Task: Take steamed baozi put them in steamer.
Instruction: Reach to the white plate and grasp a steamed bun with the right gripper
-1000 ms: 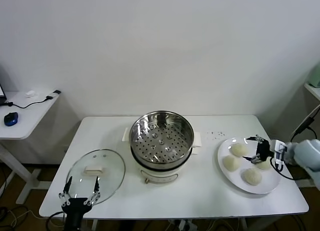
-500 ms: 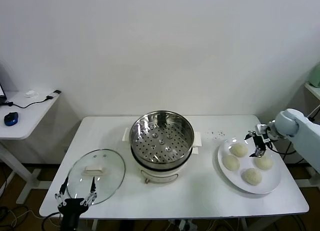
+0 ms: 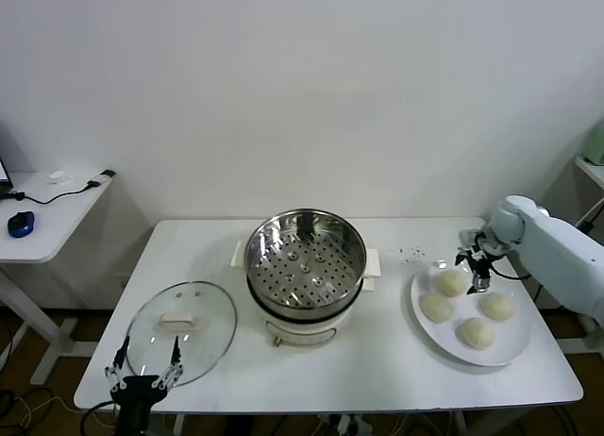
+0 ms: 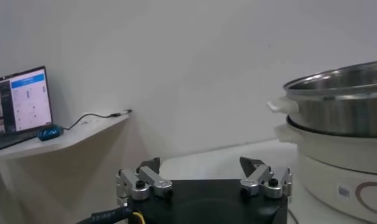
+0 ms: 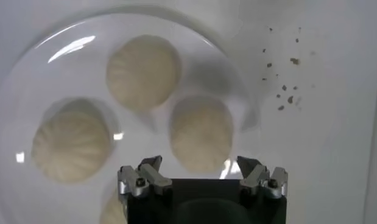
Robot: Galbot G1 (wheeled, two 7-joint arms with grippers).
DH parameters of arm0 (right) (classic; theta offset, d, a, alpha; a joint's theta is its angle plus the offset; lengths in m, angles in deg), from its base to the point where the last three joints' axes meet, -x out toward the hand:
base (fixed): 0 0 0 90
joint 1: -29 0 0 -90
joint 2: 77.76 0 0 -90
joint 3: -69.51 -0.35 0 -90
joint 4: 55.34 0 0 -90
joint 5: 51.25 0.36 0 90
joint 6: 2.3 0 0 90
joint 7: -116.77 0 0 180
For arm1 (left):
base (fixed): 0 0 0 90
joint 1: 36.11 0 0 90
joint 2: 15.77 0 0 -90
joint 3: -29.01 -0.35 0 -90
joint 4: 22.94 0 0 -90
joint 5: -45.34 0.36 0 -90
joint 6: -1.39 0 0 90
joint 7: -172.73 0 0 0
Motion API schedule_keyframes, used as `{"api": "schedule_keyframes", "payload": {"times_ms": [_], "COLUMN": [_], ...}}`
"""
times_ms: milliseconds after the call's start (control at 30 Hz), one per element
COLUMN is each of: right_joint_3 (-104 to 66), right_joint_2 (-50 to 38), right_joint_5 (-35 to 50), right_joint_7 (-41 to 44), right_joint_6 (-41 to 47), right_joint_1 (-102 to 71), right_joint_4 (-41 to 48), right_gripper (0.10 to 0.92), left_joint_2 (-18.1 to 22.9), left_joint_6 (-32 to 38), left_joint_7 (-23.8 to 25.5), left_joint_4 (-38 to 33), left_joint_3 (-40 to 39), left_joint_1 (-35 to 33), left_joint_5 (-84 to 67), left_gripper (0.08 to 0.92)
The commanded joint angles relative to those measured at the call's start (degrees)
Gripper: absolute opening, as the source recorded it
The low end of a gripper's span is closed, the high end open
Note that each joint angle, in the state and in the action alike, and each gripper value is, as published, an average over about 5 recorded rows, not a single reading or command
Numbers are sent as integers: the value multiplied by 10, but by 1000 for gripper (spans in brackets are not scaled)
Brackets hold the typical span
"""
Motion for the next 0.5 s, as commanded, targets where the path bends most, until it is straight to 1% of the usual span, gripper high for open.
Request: {"api": "schedule_keyframes", "payload": {"times_ms": [33,300,500], "right_joint_3": [-7,-39,-48], "right_joint_2": [31,48,51], "right_joint_5": [-14,-32,-34], "right_joint_7": [8,8,10], "right_joint_6": [-5,-14,-13], "right_joint_1": [1,-11,-17], "right_joint_4": [44,67,68], "right_gripper": [823,813,714], "left_joint_2": [1,-1,1], "left_joint_6": [0,1,1], "left_joint_7": [0,0,-1], "left_joint_4": [2,3,4], "left_joint_3": [0,2,2], "left_joint_1": [0,-3,-3], "left_joint_5": [1,2,3], "left_gripper": [823,823,823]}}
